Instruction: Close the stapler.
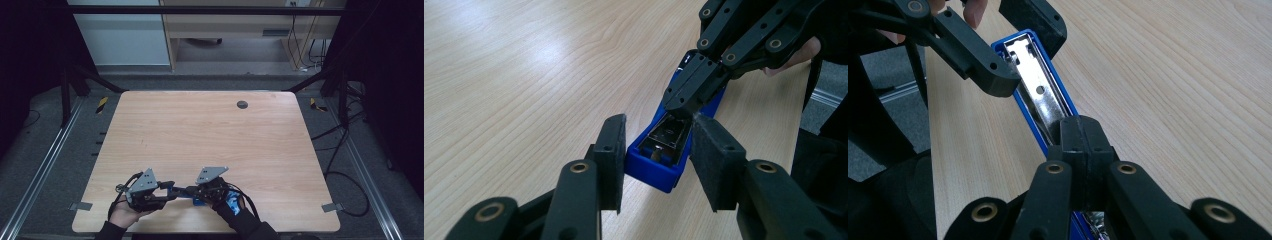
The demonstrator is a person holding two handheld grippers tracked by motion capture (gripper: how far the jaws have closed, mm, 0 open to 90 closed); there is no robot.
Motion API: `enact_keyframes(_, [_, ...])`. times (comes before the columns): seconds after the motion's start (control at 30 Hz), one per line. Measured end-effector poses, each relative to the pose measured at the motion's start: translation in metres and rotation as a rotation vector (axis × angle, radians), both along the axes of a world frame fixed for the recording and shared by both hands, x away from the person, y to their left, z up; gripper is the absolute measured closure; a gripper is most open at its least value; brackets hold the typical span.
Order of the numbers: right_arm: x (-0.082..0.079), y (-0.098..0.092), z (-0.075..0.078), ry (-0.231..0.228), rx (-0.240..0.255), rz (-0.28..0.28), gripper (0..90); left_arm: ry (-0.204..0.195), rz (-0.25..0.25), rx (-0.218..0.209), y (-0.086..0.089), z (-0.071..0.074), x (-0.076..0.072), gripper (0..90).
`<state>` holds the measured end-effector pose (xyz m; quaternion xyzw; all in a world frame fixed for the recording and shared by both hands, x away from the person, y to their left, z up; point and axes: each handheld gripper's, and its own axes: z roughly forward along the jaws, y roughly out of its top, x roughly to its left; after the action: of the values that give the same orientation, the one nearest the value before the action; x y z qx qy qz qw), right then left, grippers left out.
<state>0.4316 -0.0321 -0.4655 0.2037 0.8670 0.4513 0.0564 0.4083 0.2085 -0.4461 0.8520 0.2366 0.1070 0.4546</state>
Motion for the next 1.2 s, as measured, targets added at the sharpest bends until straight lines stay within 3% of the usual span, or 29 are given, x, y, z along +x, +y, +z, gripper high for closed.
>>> enact_keyframes(0.13, [0.000,0.000,0.000,0.003,0.004,-0.003,90.0,0.001,0.015,-0.013,0.003,0.002,0.001,54.9])
enact_keyframes(0.27, [0.000,-0.001,0.000,0.002,0.009,0.001,90.0,-0.022,0.060,-0.062,0.012,0.010,0.001,53.4])
enact_keyframes(0.4, [0.000,0.000,-0.001,0.002,0.008,-0.004,90.0,-0.037,0.133,-0.117,0.024,0.015,0.003,53.2])
enact_keyframes(0.53, [0.000,-0.001,-0.001,0.004,0.011,-0.001,90.0,-0.055,0.215,-0.138,0.033,0.015,0.005,53.1])
enact_keyframes(0.67, [0.000,-0.001,-0.001,0.006,0.014,-0.005,90.0,-0.066,0.288,-0.130,0.039,0.010,0.008,52.2])
enact_keyframes(0.77, [-0.001,-0.001,-0.001,0.003,0.014,-0.007,90.0,-0.048,0.315,-0.126,0.042,0.003,0.010,51.6])
enact_keyframes(1.2, [-0.001,-0.005,0.001,0.005,0.020,-0.015,90.0,-0.035,0.357,-0.073,0.046,-0.018,0.008,50.7])
